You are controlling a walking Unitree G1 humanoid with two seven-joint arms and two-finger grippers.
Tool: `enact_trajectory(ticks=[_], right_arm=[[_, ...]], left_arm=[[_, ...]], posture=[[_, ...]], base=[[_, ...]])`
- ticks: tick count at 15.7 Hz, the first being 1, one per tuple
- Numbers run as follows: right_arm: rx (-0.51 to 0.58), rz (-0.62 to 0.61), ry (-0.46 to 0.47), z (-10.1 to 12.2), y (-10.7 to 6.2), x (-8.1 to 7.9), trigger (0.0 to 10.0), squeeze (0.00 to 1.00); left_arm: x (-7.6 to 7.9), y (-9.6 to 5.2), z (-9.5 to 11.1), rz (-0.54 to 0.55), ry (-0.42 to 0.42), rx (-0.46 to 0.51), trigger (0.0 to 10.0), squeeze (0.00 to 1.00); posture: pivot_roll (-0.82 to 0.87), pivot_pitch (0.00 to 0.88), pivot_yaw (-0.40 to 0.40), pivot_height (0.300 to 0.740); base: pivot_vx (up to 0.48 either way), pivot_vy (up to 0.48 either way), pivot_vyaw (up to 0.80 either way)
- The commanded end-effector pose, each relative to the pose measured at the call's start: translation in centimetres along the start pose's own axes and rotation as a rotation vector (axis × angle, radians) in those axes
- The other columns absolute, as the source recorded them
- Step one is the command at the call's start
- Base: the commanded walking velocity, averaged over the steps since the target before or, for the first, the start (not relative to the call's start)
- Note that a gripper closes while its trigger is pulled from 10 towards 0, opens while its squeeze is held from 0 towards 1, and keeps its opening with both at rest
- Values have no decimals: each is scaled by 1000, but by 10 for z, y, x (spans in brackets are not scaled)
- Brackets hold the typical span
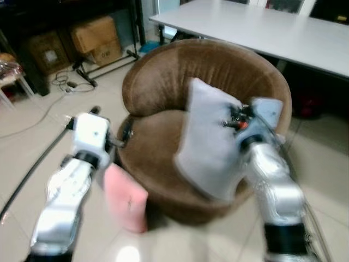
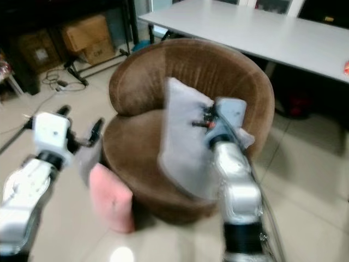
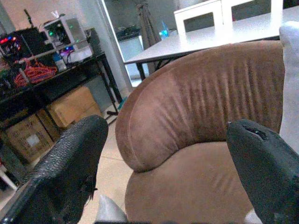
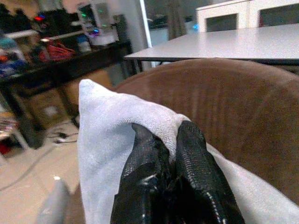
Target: Move the pillow to the sofa from floor
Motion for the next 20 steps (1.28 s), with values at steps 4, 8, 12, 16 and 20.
enact_trajectory(ticks=[4, 8, 12, 16, 20], right_arm=[[68, -8, -28, 16, -1, 8, 10000, 0], [69, 18, -31, 17, 1, 4, 10000, 0], [68, 37, -26, 17, 2, 1, 10000, 0], [74, 58, -59, 18, 1, -2, 10000, 0], [77, 50, -36, 18, 0, -2, 10000, 0]], left_arm=[[9, 3, 5, -34, -6, 26, 10000, 0], [8, 2, 4, -28, -3, 25, 10000, 0], [7, 0, 4, -23, -1, 23, 10000, 0], [6, -1, 3, -23, 4, 20, 10000, 0], [7, -1, 3, -29, 6, 19, 10000, 0]], posture=[[-57, 0, 20, 740], [-49, 0, 11, 740], [-41, 0, 3, 740], [-42, 0, 5, 740], [-46, 0, 8, 740]], base=[[301, 0, -150], [300, 0, 0], [300, 0, 0], [300, 0, 0], [300, 0, 400]])
Point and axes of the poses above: a point about 5 cm out from each wrist's last joint towards the gripper, its own y axis pointing out of the wrist towards the gripper, its own z axis along the axis of the wrist's last joint, x = y × z, the point moved 3 cm from there along y, pointing out of the wrist towards the gripper, and after that the axes turned 2 degrees about y, right-handed, at the moved point
